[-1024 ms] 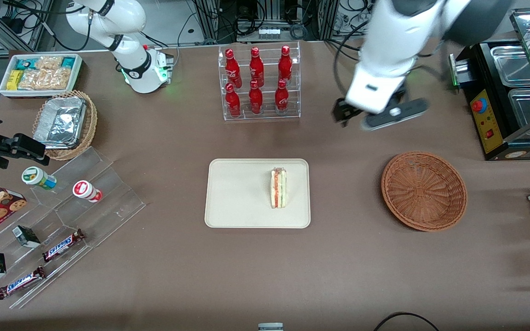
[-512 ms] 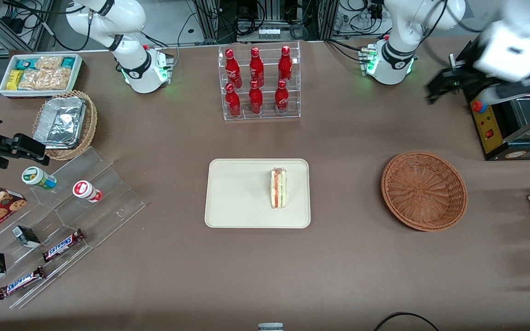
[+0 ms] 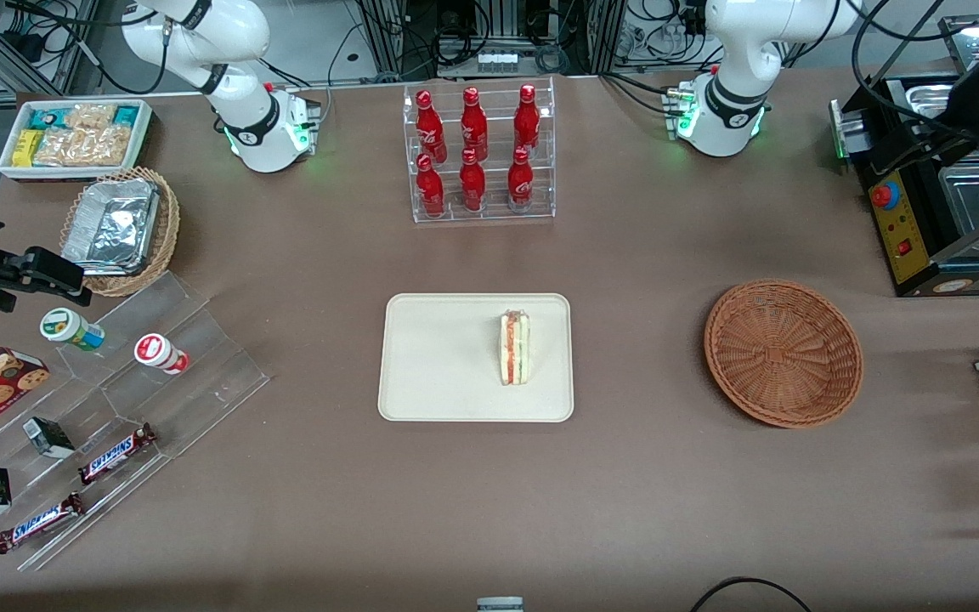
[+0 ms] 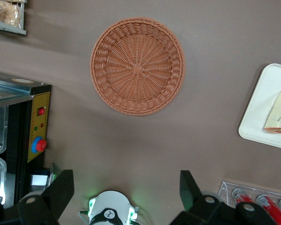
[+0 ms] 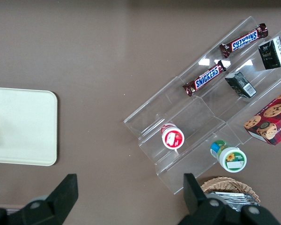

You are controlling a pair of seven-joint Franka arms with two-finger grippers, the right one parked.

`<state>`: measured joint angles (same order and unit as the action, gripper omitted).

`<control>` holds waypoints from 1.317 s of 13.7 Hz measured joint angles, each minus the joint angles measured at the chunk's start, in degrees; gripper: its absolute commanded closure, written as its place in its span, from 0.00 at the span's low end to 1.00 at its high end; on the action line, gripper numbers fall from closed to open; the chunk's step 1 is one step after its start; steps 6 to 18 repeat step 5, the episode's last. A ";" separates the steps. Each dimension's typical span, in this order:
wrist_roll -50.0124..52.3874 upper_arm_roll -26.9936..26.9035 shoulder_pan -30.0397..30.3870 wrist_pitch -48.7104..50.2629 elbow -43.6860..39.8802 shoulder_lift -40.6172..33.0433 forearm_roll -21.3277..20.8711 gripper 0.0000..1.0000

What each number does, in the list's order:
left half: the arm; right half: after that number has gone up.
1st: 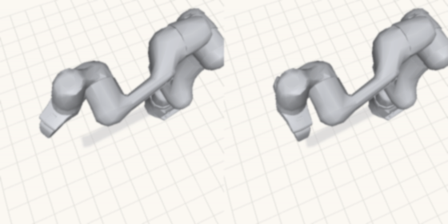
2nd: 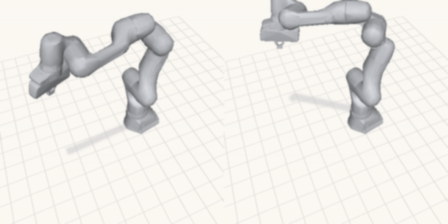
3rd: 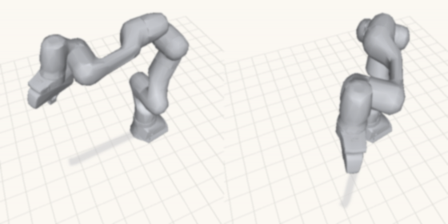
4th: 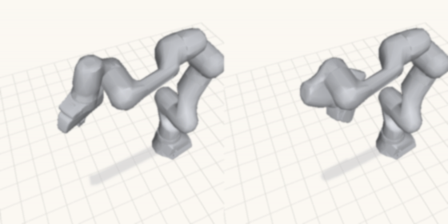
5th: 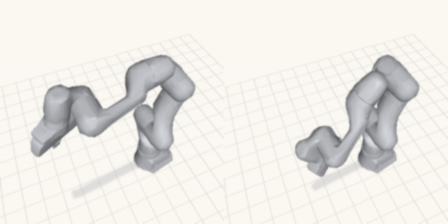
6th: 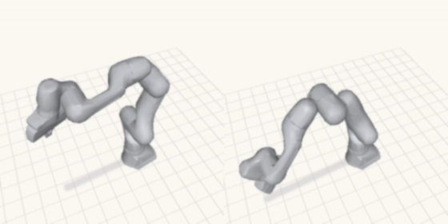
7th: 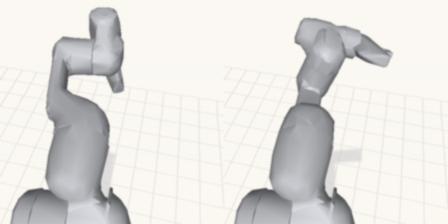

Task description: Place sandwich from basket to tray

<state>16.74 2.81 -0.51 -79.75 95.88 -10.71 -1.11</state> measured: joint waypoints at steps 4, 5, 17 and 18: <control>-0.01 3.64 2.60 -0.50 0.67 0.20 0.09 0.00; -0.01 3.65 2.61 -0.64 0.67 0.30 0.48 0.00; -0.01 3.65 2.61 -0.64 0.67 0.30 0.48 0.00; -0.01 3.65 2.61 -0.64 0.67 0.30 0.48 0.00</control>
